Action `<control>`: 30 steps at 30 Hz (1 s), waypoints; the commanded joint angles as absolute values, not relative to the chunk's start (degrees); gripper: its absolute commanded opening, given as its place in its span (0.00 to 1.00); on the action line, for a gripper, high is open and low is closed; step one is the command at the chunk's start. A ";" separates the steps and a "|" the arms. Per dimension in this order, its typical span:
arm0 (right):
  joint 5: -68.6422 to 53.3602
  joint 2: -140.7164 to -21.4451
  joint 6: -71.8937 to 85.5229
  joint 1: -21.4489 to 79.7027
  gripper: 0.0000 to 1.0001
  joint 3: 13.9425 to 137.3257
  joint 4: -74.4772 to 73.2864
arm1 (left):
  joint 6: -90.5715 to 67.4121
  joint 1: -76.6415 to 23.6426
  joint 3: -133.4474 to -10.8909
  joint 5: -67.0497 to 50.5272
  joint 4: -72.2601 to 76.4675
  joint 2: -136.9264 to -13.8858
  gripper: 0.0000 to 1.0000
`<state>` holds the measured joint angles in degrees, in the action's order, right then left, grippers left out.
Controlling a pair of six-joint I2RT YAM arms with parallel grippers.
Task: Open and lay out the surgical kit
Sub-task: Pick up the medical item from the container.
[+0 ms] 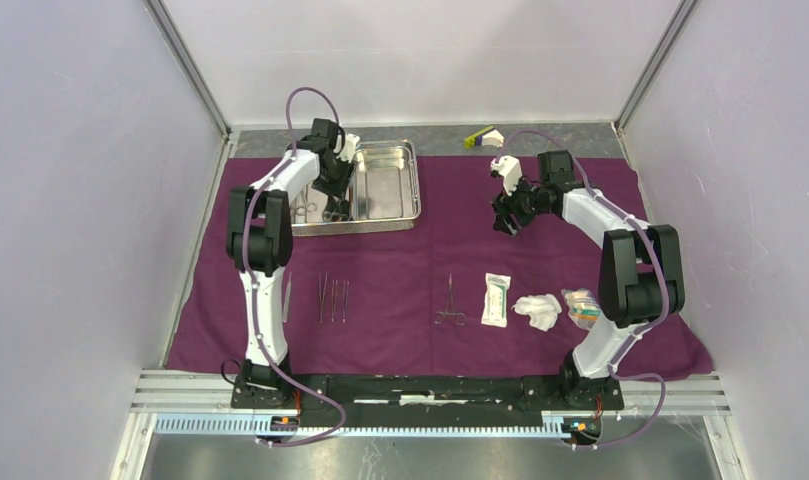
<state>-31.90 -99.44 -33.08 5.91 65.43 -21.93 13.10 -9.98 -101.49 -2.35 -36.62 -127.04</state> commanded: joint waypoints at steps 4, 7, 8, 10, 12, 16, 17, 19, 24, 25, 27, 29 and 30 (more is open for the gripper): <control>-32.04 -99.87 -33.85 6.15 0.67 66.25 -22.10 | 15.45 -10.28 -100.11 3.75 -34.72 -128.74 0.42; -32.13 -100.04 -33.86 6.10 0.67 66.29 -22.17 | 15.42 -10.28 -100.64 3.53 -34.95 -129.42 0.38; -32.17 -100.04 -33.86 6.15 0.67 66.32 -22.21 | 15.35 -10.24 -101.17 3.56 -35.36 -129.90 0.38; -32.17 -100.03 -33.91 6.15 0.67 66.28 -22.28 | 14.81 -9.91 -102.39 3.25 -36.20 -130.95 0.37; -32.08 -99.95 -34.05 6.15 0.67 66.25 -22.24 | 13.87 -9.33 -103.58 2.08 -37.11 -131.80 0.35; -32.04 -100.02 -34.03 6.15 0.67 66.21 -22.24 | 12.66 -8.46 -104.76 0.72 -37.68 -132.77 0.29; -32.08 -100.10 -34.06 6.14 0.67 66.21 -22.28 | 12.62 -8.44 -104.77 0.70 -37.70 -132.91 0.28; -32.08 -100.28 -34.10 6.15 0.67 66.32 -22.32 | 12.68 -8.45 -105.25 0.70 -38.15 -133.38 0.25; -32.13 -100.22 -34.03 6.14 0.67 66.35 -22.42 | 12.85 -8.35 -106.32 1.05 -38.94 -134.24 0.18; -32.07 -100.20 -34.02 6.13 0.67 66.36 -22.42 | 12.96 -8.35 -107.03 1.14 -39.77 -134.82 0.16; -32.00 -100.28 -34.07 6.10 0.67 66.28 -22.42 | 13.09 -8.22 -108.25 1.07 -40.96 -135.71 0.10; -31.99 -100.28 -34.19 6.17 0.67 66.31 -22.41 | 12.87 -7.79 -108.78 0.29 -41.31 -135.96 0.03; -31.99 -100.26 -34.17 6.15 0.66 66.28 -22.41 | 12.55 -7.51 -108.97 0.26 -41.30 -135.88 0.02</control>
<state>-31.90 -100.25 -33.45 5.91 65.43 -22.09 13.08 -9.10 -108.60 0.89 -36.99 -131.87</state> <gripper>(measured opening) 0.667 0.068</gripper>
